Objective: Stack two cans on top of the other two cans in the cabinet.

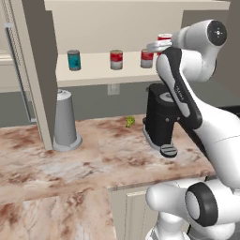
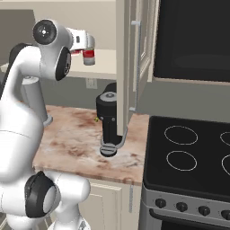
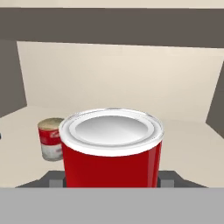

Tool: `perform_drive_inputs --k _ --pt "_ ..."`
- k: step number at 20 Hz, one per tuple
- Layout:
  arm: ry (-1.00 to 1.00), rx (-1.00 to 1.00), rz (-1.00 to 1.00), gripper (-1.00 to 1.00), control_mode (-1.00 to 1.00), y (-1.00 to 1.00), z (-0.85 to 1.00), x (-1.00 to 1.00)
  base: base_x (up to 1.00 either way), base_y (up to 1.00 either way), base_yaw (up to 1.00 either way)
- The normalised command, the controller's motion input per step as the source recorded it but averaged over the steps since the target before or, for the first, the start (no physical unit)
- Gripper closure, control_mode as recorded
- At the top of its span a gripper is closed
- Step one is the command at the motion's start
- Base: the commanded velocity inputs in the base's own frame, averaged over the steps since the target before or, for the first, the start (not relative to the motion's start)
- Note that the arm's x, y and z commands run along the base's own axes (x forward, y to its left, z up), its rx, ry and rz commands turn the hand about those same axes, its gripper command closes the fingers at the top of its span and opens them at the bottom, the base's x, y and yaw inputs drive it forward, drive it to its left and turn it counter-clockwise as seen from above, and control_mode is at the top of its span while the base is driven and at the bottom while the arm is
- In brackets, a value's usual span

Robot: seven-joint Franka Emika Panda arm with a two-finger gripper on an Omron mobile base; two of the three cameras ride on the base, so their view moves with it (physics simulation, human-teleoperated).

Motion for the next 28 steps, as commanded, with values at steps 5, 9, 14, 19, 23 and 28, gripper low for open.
perform_drive_inputs --k 5,9,14,19,23,28 --pt "-0.05 0.00 0.09 1.00 -1.00 -0.15 -0.02 0.29 0.00 0.00 0.00" --pt "-0.04 0.03 0.09 1.00 -1.00 -0.05 -0.07 0.31 0.00 0.00 0.00" --pt "-0.01 0.01 0.04 1.00 -1.00 -0.02 -0.04 0.34 0.00 0.00 0.00" --pt "0.00 0.01 0.01 1.00 -1.00 -0.01 0.00 0.40 0.00 0.00 0.00" --pt "0.00 0.01 0.00 1.00 -1.00 0.00 0.00 0.41 0.00 0.00 0.00" --pt "0.01 0.01 0.00 1.00 -1.00 0.00 -0.01 0.39 0.00 0.00 0.00"
